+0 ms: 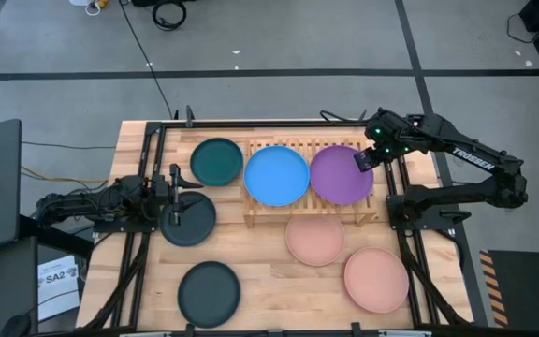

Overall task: Place and stack plates onto a shelf
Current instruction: Stack the green plate on top of the purple plate on the shelf

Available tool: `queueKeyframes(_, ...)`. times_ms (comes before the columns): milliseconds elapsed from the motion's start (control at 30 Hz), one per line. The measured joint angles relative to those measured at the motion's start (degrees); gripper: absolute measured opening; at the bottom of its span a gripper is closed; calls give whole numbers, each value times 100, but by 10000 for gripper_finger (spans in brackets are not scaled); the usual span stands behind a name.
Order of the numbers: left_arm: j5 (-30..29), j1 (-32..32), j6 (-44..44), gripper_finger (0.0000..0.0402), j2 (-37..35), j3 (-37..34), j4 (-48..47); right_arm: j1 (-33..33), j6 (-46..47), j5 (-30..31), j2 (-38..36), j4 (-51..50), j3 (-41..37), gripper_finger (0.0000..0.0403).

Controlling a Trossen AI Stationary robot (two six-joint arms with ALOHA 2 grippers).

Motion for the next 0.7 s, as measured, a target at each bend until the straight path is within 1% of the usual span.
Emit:
queueKeyframes(300, 0, -1, 0, 185, 0, -1, 0, 0, 0, 0, 0, -2, 0, 143)
queueKeyframes(567, -1, -1, -3, 185, 0, -2, 42, 0, -1, 2, 0, -3, 0, 143)
queueKeyframes(633, -19, -1, -6, 185, 2, 0, 118, 0, -3, 98, -2, 0, 0, 143)
queueKeyframes(700, -207, -2, -201, 185, 2, 0, 340, 0, -4, 317, -10, 5, 0, 142)
